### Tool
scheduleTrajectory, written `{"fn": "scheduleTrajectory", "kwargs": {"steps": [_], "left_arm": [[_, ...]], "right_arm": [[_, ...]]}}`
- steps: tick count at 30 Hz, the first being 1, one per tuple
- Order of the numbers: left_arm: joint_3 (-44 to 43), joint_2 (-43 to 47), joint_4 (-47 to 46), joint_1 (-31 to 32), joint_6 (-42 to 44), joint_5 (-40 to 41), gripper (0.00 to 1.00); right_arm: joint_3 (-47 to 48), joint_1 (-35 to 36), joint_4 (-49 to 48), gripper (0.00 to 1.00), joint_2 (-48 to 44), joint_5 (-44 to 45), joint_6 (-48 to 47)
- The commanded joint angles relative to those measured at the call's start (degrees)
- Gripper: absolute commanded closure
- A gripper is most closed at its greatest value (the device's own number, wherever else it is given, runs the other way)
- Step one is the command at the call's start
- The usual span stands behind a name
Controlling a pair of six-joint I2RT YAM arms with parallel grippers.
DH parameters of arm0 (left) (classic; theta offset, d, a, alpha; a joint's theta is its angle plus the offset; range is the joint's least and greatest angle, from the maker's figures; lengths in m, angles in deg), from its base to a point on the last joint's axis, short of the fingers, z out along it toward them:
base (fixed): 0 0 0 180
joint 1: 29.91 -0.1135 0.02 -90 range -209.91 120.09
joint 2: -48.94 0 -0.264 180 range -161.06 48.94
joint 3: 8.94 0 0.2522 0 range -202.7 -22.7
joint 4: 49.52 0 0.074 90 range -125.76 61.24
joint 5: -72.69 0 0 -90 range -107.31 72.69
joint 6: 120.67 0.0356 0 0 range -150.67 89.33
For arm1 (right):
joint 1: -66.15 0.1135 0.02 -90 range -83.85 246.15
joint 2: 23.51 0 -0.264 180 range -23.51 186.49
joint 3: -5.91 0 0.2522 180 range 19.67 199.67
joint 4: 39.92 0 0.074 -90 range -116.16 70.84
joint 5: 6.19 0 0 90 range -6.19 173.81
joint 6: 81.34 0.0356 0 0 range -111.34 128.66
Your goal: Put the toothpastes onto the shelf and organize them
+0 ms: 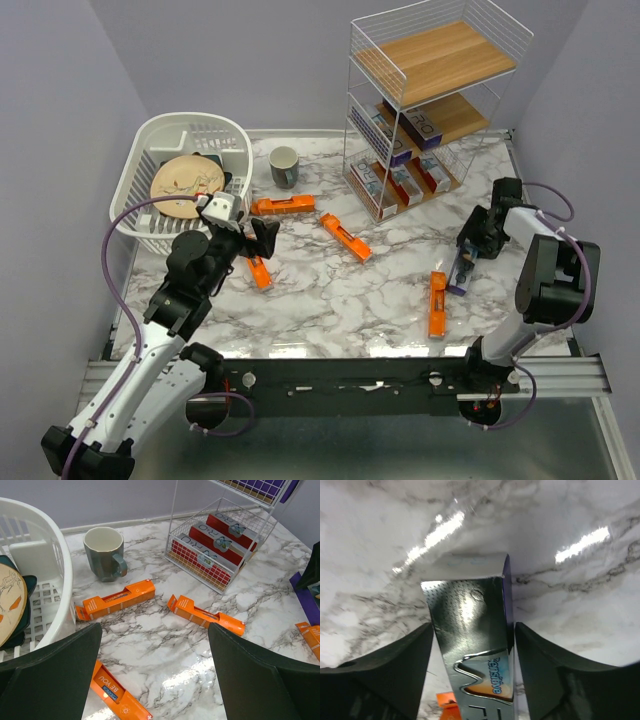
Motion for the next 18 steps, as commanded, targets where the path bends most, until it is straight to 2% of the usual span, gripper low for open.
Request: {"fn": "scheduleTrajectory", "kwargs": {"steps": [1, 2, 4, 12, 18], "left_arm": [[-1.35, -0.03, 0.91, -0.60, 0.77, 0.67, 0.01], [-1.35, 0.06, 0.91, -0.69, 0.77, 0.67, 0.01], [-1.35, 0.06, 0.91, -0.69, 0.77, 0.59, 0.01], [-1.26, 0.76, 0.65, -0.78, 0.24, -0.21, 0.01], [-1.09, 1.64, 0.64, -0.78, -0.02, -0.20, 0.01]], "right_arm": [[3.99, 0.54, -2.45, 0.18, 1.12, -0.59, 2.25], [3.12, 0.81, -2.45, 0.11, 0.42, -0.24, 2.43], [1.19, 0.89, -2.97, 0.09, -2.64, 0.64, 2.52], [-13.04, 2.12, -2.71, 0.08, -15.75, 2.47, 3.84], [-18.50, 5.02, -1.22, 0.09, -23.22, 3.45, 5.95]]}}
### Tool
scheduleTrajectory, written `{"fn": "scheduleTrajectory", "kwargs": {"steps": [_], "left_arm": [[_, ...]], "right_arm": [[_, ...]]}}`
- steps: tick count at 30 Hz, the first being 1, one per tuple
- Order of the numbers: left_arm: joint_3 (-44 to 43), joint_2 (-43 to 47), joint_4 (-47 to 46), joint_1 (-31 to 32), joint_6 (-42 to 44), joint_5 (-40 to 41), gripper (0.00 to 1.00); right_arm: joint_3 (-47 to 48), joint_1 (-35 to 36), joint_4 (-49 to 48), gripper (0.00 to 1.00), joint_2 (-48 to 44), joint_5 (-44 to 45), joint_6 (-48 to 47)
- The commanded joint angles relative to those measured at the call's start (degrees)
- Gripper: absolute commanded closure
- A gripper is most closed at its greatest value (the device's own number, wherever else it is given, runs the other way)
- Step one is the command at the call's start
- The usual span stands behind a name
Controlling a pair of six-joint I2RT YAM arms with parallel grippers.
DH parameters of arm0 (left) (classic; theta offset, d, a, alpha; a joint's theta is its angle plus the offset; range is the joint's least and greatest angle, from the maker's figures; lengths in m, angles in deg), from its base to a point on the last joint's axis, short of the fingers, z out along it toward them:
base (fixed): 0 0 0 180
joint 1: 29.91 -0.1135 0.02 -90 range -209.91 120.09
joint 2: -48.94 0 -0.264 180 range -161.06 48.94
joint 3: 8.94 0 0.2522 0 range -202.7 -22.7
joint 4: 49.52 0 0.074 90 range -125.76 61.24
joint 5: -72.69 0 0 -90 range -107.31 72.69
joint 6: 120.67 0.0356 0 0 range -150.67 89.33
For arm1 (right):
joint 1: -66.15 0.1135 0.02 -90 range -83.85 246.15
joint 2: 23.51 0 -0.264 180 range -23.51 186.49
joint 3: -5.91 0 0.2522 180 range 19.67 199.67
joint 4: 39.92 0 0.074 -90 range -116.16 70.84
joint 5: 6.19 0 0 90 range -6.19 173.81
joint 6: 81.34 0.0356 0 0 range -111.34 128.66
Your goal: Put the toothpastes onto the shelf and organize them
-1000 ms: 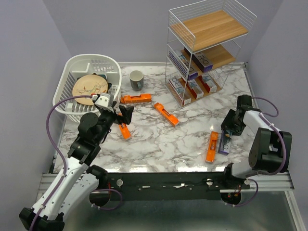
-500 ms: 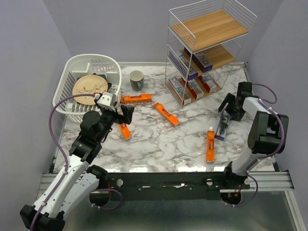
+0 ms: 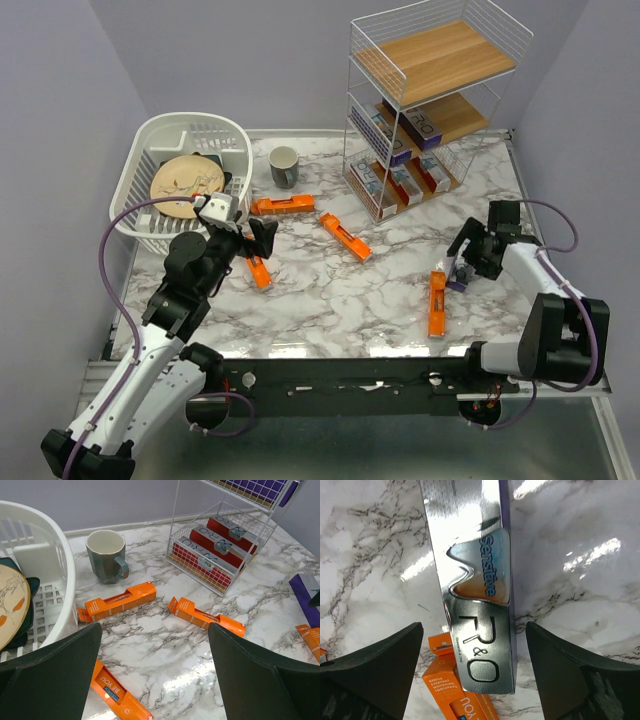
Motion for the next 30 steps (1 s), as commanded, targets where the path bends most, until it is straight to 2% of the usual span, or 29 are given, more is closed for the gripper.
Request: {"fn": "scheduleTrajectory", "kwargs": {"steps": [1, 8, 25, 30], "left_arm": [[-0.91, 1.14, 0.47, -0.38, -0.31, -0.27, 0.01], [-0.91, 1.31, 0.47, -0.38, -0.40, -0.27, 0.01], [-0.74, 0.70, 0.47, -0.38, -0.13, -0.18, 0.01], [-0.65, 0.61, 0.56, -0.38, 0.04, -0.18, 0.01]], "right_arm": [[-4.51, 2.07, 1.58, 0.09, -4.32, 2.75, 2.75], [-9.88, 2.60, 0.09, 0.22, -8.89, 2.66, 3.99], [-10.33, 4.63, 0.44, 0.30, -10.39, 3.63, 3.90], [-10.24, 5.33, 1.58, 0.39, -11.70, 5.21, 3.73]]}}
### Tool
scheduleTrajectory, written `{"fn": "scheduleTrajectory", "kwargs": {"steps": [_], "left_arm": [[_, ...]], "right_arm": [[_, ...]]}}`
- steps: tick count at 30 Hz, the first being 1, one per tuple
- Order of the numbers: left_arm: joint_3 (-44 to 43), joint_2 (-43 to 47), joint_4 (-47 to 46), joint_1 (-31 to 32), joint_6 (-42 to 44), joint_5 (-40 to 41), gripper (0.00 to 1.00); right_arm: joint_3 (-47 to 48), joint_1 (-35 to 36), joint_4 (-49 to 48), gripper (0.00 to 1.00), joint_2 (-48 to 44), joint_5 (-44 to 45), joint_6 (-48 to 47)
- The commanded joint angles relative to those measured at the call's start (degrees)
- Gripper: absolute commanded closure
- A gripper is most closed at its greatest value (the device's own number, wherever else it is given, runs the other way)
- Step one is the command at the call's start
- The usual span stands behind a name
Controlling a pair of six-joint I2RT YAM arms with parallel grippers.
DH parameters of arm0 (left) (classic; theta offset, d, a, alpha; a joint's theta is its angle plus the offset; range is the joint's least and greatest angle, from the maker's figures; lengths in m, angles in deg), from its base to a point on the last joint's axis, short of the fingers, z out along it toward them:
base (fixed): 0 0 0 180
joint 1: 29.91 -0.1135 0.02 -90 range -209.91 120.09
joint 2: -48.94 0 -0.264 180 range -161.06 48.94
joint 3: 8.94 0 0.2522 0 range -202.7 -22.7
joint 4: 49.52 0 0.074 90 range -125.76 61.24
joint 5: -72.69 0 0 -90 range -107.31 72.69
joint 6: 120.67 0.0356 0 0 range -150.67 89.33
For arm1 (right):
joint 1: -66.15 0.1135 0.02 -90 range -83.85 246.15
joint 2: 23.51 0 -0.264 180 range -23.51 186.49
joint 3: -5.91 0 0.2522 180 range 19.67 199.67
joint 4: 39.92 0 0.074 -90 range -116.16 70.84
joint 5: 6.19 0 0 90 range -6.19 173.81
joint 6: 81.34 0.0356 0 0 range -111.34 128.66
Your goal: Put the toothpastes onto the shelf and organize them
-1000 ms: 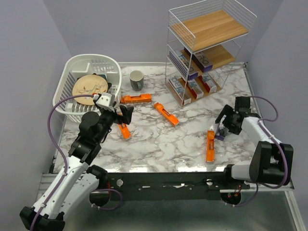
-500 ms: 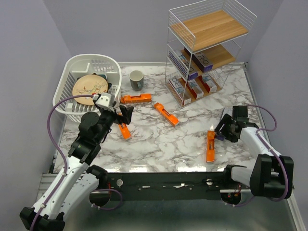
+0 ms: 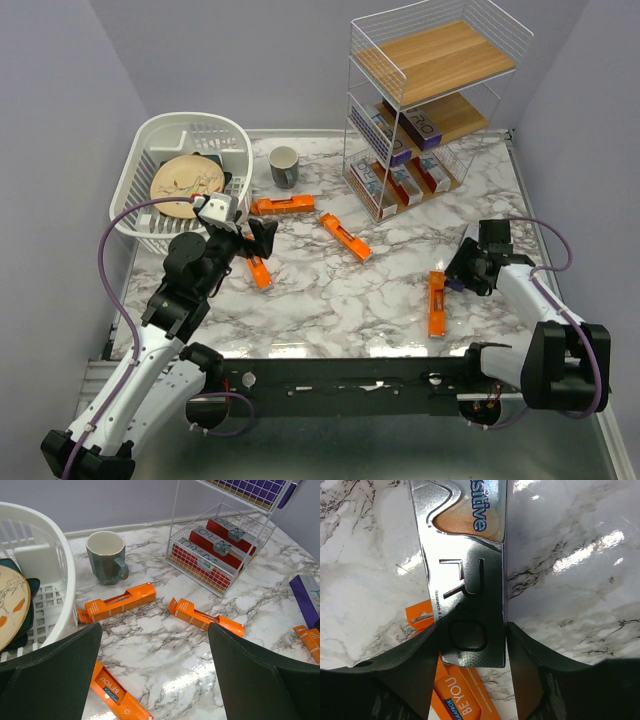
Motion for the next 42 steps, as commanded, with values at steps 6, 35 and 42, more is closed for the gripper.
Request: {"fn": "scheduleTrajectory", "kwargs": {"steps": [6, 35, 42], "left_arm": [[-0.82, -0.22, 0.54, -0.38, 0.22, -0.01, 0.01], [-0.82, -2.95, 1.15, -0.30, 1.54, -0.01, 0.01], [-1.09, -4.09, 1.41, -0.30, 2.06, -0.01, 0.01]], "right_arm": [[0.58, 1.00, 4.52, 0.47, -9.75, 5.51, -2.12], [51.62, 1.00, 14.46, 0.47, 5.78, -9.34, -28.22], [59.01, 1.09, 13.40, 0.47, 14.14, -10.66, -28.57]]}}
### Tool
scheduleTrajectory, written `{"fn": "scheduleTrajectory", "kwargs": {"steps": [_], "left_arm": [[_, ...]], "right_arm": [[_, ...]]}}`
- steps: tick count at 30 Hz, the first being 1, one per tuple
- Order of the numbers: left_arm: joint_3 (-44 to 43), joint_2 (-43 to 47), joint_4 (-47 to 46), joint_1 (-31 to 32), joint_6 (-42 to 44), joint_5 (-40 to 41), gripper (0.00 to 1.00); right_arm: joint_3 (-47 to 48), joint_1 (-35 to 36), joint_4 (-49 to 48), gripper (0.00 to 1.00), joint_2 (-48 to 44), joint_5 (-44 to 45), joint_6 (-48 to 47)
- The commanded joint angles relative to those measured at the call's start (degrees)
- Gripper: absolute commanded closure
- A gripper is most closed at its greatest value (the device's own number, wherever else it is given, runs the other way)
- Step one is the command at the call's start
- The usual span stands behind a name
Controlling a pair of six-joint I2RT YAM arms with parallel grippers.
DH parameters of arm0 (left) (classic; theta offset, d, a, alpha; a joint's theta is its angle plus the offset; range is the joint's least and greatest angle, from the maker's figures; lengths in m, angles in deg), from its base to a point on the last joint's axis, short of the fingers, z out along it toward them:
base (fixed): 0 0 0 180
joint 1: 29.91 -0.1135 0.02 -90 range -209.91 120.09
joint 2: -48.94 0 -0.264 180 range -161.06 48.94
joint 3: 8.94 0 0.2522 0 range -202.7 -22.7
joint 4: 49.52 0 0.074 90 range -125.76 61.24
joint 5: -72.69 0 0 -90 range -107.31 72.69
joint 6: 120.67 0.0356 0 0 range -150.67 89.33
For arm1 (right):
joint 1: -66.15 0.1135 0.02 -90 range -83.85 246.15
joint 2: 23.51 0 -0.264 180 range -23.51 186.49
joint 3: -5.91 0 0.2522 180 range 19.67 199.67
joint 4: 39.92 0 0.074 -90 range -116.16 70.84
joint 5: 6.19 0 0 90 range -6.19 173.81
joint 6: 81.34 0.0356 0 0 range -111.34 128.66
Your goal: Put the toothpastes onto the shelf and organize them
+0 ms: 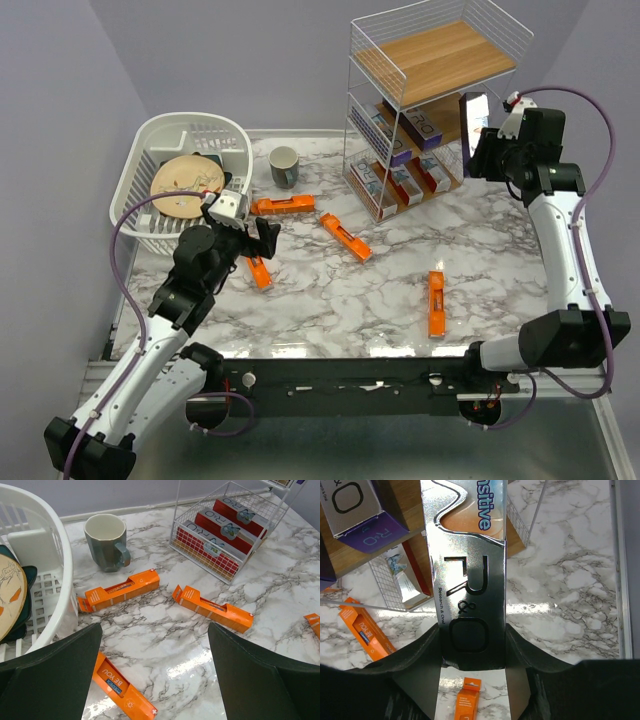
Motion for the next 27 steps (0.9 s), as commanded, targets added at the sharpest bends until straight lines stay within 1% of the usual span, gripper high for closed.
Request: {"fn": "scheduleTrajectory", "kwargs": {"steps": [1, 2, 7, 13, 21, 27], "left_arm": [[-1.09, -0.79, 0.54, -0.30, 1.08, -0.01, 0.01], [-1.09, -0.88, 0.54, -0.30, 1.08, -0.01, 0.01], [-1.26, -1.76, 0.63, -0.30, 1.17, -0.10, 0.01], [-1.26, -2.28, 0.80, -0.30, 1.43, 0.17, 0.01], [-1.35, -2.64, 0.98, -0.30, 1.52, 0.17, 0.01], [-1.35, -2.64, 1.07, -0.30, 1.43, 0.17, 0.01]], "right_arm": [[6.31, 0.17, -1.07, 0.47, 3.83, -2.90, -1.65], [7.19, 0.17, -1.15, 0.47, 5.57, -3.16, -3.39], [12.37, 0.17, -0.89, 0.46, 9.72, -3.95, -4.46], [14.05, 0.17, -4.13, 0.43, 13.14, -6.68, -4.46], [6.42, 0.17, -13.54, 0.37, 11.83, -7.30, -3.32], [1.75, 0.08, -18.72, 0.37, 9.21, -5.45, -2.70]]}}
